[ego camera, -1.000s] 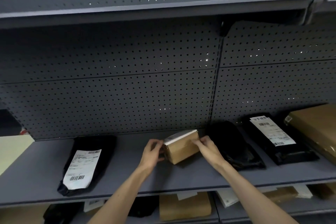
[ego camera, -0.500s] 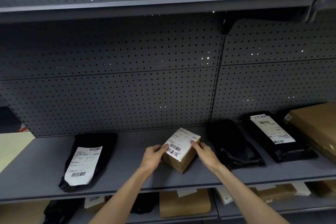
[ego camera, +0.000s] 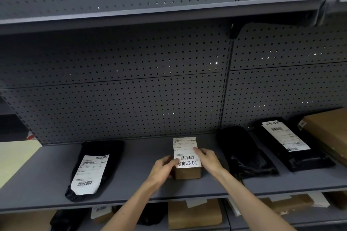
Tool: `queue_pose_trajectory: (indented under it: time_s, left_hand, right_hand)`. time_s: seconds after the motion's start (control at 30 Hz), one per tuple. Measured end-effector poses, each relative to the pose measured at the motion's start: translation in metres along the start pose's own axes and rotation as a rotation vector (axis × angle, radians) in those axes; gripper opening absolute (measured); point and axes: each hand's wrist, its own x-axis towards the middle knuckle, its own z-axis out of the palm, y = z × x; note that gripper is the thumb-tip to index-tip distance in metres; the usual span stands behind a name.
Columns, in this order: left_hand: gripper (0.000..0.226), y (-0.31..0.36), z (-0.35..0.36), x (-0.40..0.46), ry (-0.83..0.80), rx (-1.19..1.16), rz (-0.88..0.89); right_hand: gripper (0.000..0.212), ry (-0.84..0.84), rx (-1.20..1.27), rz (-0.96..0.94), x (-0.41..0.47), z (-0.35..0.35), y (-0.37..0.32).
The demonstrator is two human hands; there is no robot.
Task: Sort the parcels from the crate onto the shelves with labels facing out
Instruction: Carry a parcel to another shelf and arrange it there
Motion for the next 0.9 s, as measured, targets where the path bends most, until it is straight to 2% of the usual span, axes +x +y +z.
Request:
queue_pose_trajectory:
  time_s: [0.07,0.17,0.37,0.5,0.63,0.9]
  left_hand:
    - [0.038,0.0,0.001,-0.003,0.008,-0.003,0.033]
    - [0.042,0.007,0.001,-0.004,0.033,-0.023,0.151]
    - [0.048,0.044,-0.007,-0.005,0.119,-0.014,0.367]
    - [0.043,0.076,-0.012,-0.009,0.162,-0.03,0.473]
    - [0.044,0.098,-0.017,-0.011,0.182,-0.053,0.546]
    - [0.045,0.119,-0.021,-0.019,0.166,-0.124,0.575]
  right_hand:
    - [0.026,-0.034,0.017,-0.034,-0.002,0.005,-0.002]
    - [0.024,-0.015,0.073,-0.137,-0.001,0.008,-0.011]
    - [0.04,0.0,0.174,-0.295,-0.002,0.002,-0.045]
    - [0.04,0.016,0.24,-0.381,-0.006,-0.004,-0.075]
    - [0.041,0.03,0.274,-0.465,-0.01,-0.009,-0.101]
    - [0.04,0.041,0.29,-0.527,-0.012,-0.011,-0.123]
